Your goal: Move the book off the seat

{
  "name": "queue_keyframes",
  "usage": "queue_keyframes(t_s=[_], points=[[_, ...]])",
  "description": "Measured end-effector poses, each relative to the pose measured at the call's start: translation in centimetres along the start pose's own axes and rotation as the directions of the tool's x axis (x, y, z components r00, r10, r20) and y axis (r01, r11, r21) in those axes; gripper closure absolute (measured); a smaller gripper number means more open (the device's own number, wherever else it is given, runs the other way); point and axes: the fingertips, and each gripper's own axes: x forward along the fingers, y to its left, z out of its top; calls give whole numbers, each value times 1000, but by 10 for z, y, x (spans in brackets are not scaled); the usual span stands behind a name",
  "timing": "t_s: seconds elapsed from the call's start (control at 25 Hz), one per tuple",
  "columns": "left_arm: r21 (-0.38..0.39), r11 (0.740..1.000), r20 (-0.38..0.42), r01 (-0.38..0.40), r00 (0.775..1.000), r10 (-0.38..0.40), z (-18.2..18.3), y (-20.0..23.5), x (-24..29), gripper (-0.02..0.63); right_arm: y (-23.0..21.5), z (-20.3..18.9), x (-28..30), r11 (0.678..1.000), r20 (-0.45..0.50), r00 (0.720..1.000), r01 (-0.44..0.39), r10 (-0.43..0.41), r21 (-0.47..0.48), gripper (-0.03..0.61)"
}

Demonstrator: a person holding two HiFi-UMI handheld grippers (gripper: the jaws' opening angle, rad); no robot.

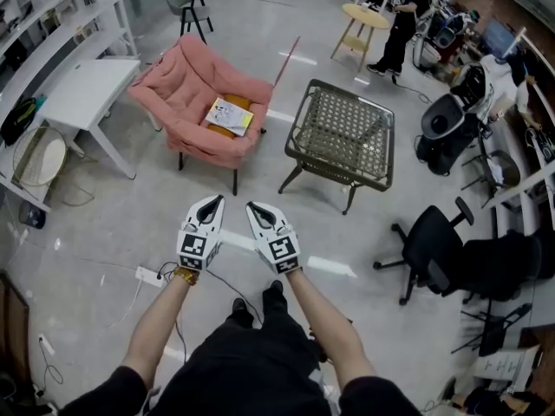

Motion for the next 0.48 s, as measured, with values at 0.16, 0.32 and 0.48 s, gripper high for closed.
queue_keyframes(t_s=[0.16,0.32,0.48], points=[[8,1000,-8,-10,1000,11,0,2,35,601,-33,-4,13,1000,11,1000,-14,14,-2,563],[14,999,-22,-34,999,34,1,-1,82,601,-76,-7,26,999,23,999,-31,32,-14,563],[13,997,-34,-72,997,73,9,-1,122,601,-117,-3,36,998,31,998,-54,54,14,563]])
